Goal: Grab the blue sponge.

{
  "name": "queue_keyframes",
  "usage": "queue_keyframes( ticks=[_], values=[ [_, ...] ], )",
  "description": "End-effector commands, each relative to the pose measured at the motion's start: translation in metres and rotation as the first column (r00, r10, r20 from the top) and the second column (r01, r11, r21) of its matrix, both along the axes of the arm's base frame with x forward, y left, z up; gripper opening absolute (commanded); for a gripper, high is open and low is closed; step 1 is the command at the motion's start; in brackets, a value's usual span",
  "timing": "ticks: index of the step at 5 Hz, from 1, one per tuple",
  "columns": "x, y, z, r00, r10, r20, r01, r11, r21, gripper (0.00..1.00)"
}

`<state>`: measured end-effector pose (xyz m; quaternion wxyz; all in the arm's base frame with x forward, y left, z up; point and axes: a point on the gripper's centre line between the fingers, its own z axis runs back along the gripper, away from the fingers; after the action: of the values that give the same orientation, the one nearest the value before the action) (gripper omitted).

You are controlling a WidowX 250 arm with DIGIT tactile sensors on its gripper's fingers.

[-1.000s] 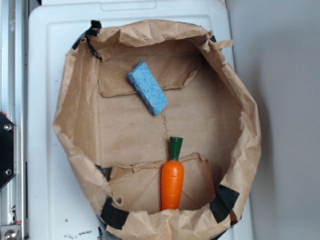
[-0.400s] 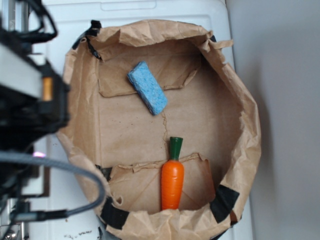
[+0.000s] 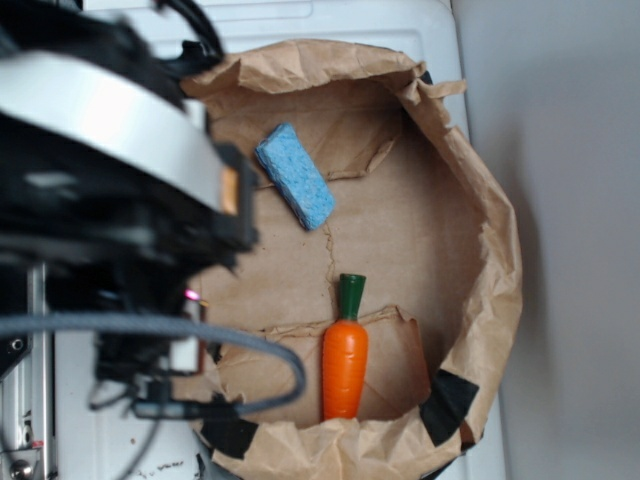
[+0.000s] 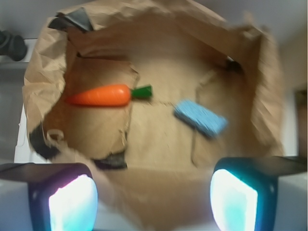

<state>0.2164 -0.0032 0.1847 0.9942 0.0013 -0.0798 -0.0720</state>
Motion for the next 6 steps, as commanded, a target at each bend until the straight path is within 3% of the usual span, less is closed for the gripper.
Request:
queue_keyframes(
  ticks=[1, 5, 6],
  values=[
    [0.024, 0.0, 0.003, 0.998, -0.044, -0.043, 0.041, 0.997, -0.067, 1.0],
    [0.024, 0.0, 0.003, 0.998, -0.044, -0.043, 0.041, 0.997, -0.067, 1.0],
    [0.05, 0.012, -0.027, 0.992, -0.119, -0.035, 0.118, 0.992, -0.055, 1.0]
  ],
)
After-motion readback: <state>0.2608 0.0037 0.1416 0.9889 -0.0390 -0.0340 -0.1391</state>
